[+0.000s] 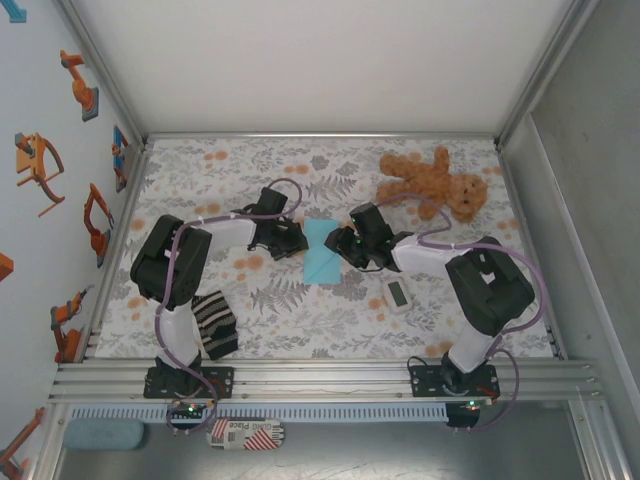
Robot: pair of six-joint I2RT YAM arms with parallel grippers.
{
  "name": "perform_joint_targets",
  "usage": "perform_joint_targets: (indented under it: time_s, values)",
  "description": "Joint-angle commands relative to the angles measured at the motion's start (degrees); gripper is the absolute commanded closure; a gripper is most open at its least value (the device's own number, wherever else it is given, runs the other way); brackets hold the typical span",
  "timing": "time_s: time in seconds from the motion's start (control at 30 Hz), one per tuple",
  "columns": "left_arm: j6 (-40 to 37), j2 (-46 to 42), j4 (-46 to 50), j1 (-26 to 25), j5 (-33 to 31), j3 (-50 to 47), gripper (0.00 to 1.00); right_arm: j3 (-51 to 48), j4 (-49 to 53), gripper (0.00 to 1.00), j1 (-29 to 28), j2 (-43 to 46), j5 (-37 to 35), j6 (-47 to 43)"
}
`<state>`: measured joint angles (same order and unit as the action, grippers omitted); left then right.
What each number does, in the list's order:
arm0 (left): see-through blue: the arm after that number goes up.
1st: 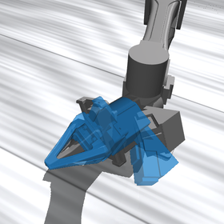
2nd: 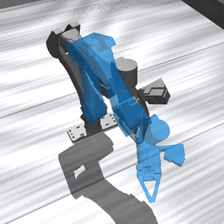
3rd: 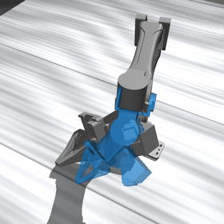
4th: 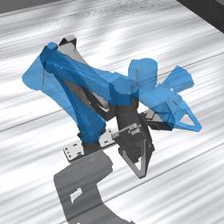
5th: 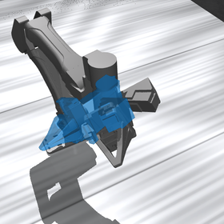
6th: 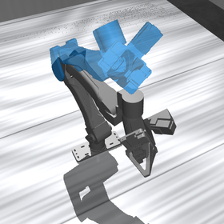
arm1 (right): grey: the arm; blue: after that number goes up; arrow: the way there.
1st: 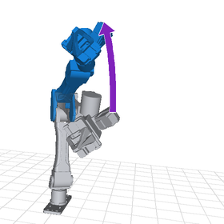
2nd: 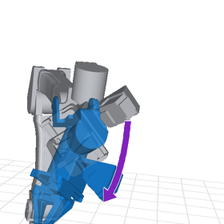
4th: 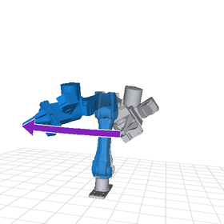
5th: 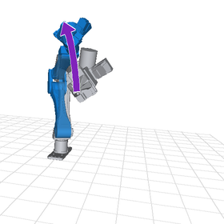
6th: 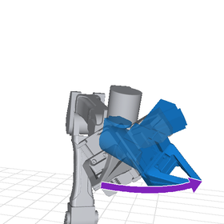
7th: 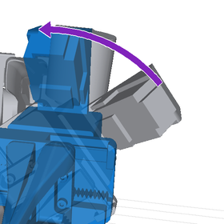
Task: Fold a paper plane with a square sheet of paper (pick it up from the middle)
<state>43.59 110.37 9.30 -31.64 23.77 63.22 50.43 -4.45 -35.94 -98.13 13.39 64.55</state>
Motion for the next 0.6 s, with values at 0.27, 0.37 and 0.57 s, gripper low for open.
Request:
perform_joint_targets:
  time_s: [0.27, 0.37, 0.57]
  values:
    - [0.69, 2.13, -0.8, 0.0, -1.91, -2.86, 0.92, 0.65, -1.41, 0.56, -1.49, -2.68, -0.93, 4.0]
    - [1.04, 2.27, -0.59, -0.01, -2.4, -3.32, 0.93, 0.91, -1.73, 0.59, -1.92, -3.6, -0.86, 4.44]
    - [1.45, 2.14, -1.1, -0.06, -1.96, -3.84, 0.93, 1.77, -1.55, 0.6, -2.03, -4.99, -0.55, 4.0]
